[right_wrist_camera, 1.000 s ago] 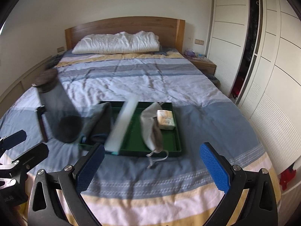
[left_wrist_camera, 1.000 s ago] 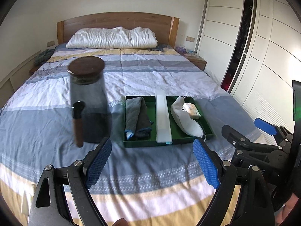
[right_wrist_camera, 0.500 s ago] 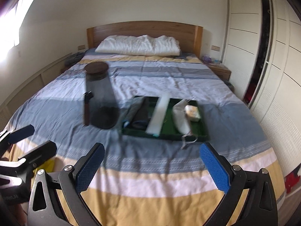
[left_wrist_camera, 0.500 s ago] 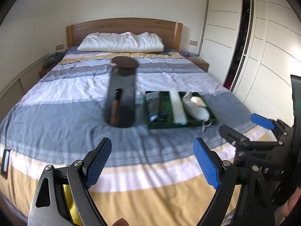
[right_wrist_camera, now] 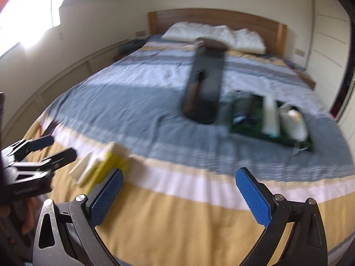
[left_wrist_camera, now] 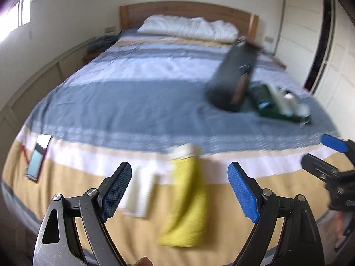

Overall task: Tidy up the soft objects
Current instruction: 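Grasp the white mesh pad with the left tool while the right tool grasps the yellow towel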

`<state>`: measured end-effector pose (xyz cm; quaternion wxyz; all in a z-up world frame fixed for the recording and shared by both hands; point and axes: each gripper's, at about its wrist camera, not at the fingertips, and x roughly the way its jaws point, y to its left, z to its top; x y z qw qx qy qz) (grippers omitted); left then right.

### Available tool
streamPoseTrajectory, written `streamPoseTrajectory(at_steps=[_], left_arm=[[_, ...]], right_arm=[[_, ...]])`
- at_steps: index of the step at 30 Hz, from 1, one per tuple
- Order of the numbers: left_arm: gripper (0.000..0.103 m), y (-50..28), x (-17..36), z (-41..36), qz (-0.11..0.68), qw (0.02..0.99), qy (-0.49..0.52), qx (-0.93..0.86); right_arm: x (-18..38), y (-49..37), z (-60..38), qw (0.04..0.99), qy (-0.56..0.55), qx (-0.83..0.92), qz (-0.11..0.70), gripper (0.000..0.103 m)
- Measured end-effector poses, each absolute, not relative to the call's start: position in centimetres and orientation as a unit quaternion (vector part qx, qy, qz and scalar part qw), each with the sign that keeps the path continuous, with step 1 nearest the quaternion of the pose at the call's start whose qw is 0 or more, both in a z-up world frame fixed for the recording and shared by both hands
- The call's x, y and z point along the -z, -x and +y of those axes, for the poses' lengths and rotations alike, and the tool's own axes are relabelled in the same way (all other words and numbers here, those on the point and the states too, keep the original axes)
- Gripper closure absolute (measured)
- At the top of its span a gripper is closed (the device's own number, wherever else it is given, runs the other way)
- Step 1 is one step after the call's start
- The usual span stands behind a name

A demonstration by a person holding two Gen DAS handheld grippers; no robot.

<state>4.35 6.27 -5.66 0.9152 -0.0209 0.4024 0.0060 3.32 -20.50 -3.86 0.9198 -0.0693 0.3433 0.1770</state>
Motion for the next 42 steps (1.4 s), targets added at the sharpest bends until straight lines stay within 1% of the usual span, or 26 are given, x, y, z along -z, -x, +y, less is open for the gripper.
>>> streamPoseTrajectory(at_steps=[5, 6, 13, 21, 27, 29, 31, 32, 37, 42], left_arm=[[0.018, -5.6, 10.1, 11.0, 0.451, 0.892, 0.016, -0.025], [0.018, -5.9, 10.9, 11.5, 0.457, 0.889, 0.016, -0.024], [0.018, -7.6, 16.3, 12.8, 0.51, 0.86, 0.018, 0.011], [0.018, -9.5, 19.4, 12.6, 0.544, 0.839, -0.007, 0.01], [0.018, -10.2, 20.2, 12.6, 0.553, 0.833, -0.026, 0.018], [0.018, -10.2, 20.5, 12.5, 0.554, 0.832, -0.032, 0.022], [0.018, -10.2, 20.5, 13.1, 0.553, 0.832, -0.036, 0.026], [0.018, -10.2, 20.5, 13.2, 0.552, 0.833, -0.035, 0.028], [0.018, -10.4, 20.5, 13.2, 0.55, 0.833, -0.039, 0.03], [0.018, -10.4, 20.5, 13.0, 0.547, 0.835, -0.044, 0.03]], right_arm=[[7.9, -4.4, -14.7, 0.894, 0.081, -0.209, 0.388, 0.0], [7.9, -4.4, -14.7, 0.894, 0.081, -0.209, 0.388, 0.0], [10.7, -6.4, -10.9, 0.875, 0.107, -0.224, 0.416, 0.0], [13.6, -9.1, -8.5, 0.864, 0.093, -0.222, 0.443, 0.0], [15.8, -10.7, -6.7, 0.859, 0.077, -0.214, 0.459, 0.001], [16.3, -11.3, -6.0, 0.856, 0.075, -0.213, 0.466, 0.003], [16.7, -11.8, -5.5, 0.854, 0.073, -0.208, 0.47, 0.008], [17.0, -12.2, -5.2, 0.853, 0.072, -0.205, 0.474, 0.009], [18.6, -14.0, -4.3, 0.841, 0.051, -0.191, 0.504, 0.024], [19.8, -15.3, -4.1, 0.828, 0.026, -0.197, 0.524, 0.036]])
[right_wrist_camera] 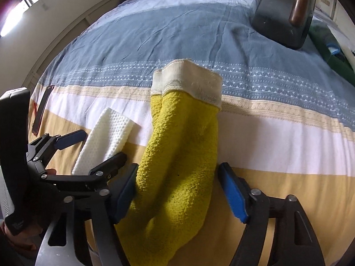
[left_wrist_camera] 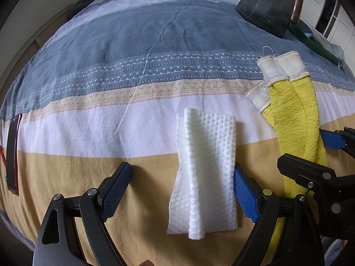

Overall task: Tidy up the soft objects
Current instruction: 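Grasp the white mesh pad with the left tool while the right tool grasps the yellow towel, then lift the mesh pad and yellow towel and carry them toward the green tray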

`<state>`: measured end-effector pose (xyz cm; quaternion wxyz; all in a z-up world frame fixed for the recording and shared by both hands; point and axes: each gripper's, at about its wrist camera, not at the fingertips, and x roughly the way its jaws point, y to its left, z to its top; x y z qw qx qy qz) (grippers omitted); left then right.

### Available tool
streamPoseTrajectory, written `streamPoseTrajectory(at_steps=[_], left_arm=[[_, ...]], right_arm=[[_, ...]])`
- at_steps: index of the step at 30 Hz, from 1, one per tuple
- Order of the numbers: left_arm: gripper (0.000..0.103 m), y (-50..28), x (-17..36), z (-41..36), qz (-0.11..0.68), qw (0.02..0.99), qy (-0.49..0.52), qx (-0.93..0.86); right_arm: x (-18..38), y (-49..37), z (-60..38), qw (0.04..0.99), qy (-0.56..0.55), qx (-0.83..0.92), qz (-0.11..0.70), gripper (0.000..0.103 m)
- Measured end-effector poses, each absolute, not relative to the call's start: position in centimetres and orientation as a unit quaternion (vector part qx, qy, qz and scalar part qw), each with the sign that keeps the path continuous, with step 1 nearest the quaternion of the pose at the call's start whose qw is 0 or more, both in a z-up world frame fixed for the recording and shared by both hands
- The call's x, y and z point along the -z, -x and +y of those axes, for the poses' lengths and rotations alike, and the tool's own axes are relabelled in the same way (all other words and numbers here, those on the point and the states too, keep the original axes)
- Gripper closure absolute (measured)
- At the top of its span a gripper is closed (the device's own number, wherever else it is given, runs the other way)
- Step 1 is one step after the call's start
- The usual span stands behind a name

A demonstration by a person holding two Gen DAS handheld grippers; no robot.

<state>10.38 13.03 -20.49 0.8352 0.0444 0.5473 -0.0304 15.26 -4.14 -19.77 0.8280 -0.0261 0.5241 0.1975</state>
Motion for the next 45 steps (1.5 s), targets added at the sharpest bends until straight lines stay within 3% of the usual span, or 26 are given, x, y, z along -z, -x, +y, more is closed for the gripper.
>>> streamPoseTrajectory(at_steps=[8, 12, 15, 21, 25, 26, 45], left_arm=[[0.018, -10.8, 20.9, 12.7, 0.544, 0.837, -0.052, 0.036], [0.018, -11.0, 21.0, 12.6, 0.543, 0.837, -0.054, 0.035], [0.021, -10.9, 20.9, 12.4, 0.542, 0.838, -0.056, 0.035], [0.049, -10.9, 20.2, 11.8, 0.54, 0.839, -0.053, 0.045], [0.089, -11.3, 19.7, 11.5, 0.542, 0.838, -0.048, 0.051], [0.091, -11.4, 19.6, 11.3, 0.544, 0.836, -0.048, 0.05], [0.094, -11.7, 14.2, 6.4, 0.522, 0.85, -0.055, 0.047]], right_arm=[[20.6, -16.0, -4.1, 0.825, 0.023, -0.189, 0.532, 0.054], [20.7, -15.9, -3.8, 0.828, 0.037, -0.186, 0.528, 0.072], [20.5, -15.6, -3.8, 0.828, 0.044, -0.194, 0.524, 0.078], [20.0, -14.8, -4.1, 0.832, 0.051, -0.207, 0.512, 0.081], [19.4, -14.4, -4.8, 0.835, 0.051, -0.216, 0.504, 0.082], [19.3, -14.2, -4.9, 0.835, 0.051, -0.219, 0.502, 0.082], [14.0, -11.6, -11.7, 0.867, 0.054, -0.217, 0.446, 0.083]])
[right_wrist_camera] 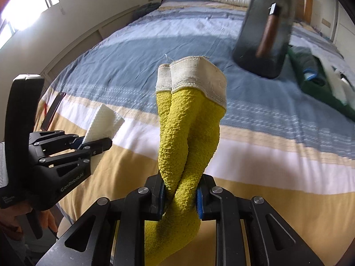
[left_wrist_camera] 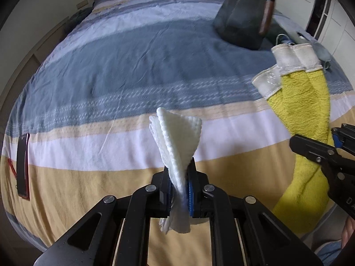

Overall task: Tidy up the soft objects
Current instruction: 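Lift the mesh pad and yellow towel and carry them toward the green tray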

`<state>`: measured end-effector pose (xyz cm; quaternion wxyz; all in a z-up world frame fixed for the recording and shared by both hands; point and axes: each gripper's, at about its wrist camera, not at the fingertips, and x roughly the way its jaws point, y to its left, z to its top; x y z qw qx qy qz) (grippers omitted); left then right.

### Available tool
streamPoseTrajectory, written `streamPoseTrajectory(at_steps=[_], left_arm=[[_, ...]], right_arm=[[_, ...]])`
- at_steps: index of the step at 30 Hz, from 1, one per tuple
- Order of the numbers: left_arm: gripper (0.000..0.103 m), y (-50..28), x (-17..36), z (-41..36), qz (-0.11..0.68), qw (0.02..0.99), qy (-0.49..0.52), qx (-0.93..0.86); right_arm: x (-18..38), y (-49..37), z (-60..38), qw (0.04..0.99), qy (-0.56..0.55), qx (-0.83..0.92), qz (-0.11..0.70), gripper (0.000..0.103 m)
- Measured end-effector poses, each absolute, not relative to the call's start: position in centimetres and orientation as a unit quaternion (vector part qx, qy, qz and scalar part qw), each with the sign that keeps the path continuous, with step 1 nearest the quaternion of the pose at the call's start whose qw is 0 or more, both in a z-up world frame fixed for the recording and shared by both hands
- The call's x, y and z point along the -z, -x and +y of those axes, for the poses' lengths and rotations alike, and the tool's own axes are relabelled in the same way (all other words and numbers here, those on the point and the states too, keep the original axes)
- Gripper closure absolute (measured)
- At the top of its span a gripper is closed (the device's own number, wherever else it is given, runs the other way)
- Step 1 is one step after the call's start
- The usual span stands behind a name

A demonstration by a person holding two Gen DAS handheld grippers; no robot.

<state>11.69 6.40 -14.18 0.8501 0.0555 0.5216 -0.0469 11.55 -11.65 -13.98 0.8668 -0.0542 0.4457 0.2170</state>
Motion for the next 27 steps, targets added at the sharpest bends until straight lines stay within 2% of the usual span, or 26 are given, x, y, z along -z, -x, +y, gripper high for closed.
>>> streamPoseTrajectory(at_steps=[10, 27], left_arm=[[0.094, -12.0, 9.8, -1.2, 0.492, 0.865, -0.057, 0.08], [0.094, -13.9, 6.4, -14.7, 0.459, 0.867, -0.101, 0.167]], right_arm=[[9.8, -9.4, -19.4, 0.894, 0.062, -0.175, 0.408, 0.083], [3.9, -5.8, -34.6, 0.928, 0.034, -0.049, 0.368, 0.083]])
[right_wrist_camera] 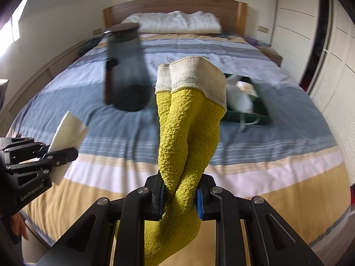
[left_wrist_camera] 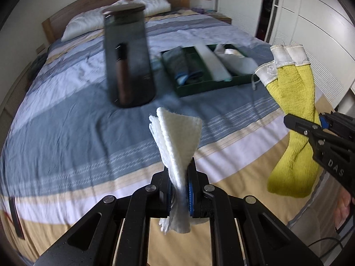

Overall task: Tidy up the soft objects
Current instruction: 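Lift the mesh pad and yellow towel and carry them toward the green tray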

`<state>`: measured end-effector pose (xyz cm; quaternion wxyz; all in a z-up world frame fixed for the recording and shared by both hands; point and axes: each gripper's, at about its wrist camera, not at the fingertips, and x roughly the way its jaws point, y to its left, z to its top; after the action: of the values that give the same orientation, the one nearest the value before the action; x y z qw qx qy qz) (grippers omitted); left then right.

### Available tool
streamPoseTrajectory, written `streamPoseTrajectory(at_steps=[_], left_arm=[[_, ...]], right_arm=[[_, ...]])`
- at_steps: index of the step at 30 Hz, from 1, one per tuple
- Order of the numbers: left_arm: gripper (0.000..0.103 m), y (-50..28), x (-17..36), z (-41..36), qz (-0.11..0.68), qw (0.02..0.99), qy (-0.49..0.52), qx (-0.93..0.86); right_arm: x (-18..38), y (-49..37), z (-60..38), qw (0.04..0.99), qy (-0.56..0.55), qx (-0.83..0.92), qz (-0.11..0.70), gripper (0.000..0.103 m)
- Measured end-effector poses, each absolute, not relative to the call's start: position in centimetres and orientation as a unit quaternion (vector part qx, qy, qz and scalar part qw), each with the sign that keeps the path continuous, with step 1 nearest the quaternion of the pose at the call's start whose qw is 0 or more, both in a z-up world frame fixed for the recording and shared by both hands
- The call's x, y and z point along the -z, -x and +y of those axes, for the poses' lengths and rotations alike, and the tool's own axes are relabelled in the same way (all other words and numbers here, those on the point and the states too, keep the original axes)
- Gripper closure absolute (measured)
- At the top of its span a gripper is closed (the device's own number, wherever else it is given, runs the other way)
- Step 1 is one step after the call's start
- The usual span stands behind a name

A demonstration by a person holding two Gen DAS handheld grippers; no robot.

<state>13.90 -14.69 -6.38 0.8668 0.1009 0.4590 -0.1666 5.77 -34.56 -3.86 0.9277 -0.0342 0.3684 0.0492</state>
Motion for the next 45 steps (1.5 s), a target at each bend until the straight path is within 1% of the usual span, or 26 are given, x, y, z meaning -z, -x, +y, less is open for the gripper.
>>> streamPoseTrajectory(at_steps=[10, 22, 33, 45], left_arm=[[0.094, -15.8, 6.3, -19.9, 0.457, 0.861, -0.116, 0.189], [0.094, -17.5, 6.8, -24.1, 0.453, 0.858, -0.135, 0.203], [0.094, -19.2, 7.2, -26.2, 0.457, 0.854, -0.141, 0.206], [0.094, -21.7, 7.4, -27.5, 0.455, 0.856, -0.139, 0.201]], right_arm=[[2.3, -6.1, -39.9, 0.935, 0.016, -0.002, 0.354, 0.083], [2.4, -9.6, -43.3, 0.938, -0.009, 0.016, 0.346, 0.083], [2.4, -12.2, -46.1, 0.942, -0.02, 0.031, 0.333, 0.083], [3.0, -16.3, -46.9, 0.947, -0.019, 0.024, 0.32, 0.083]])
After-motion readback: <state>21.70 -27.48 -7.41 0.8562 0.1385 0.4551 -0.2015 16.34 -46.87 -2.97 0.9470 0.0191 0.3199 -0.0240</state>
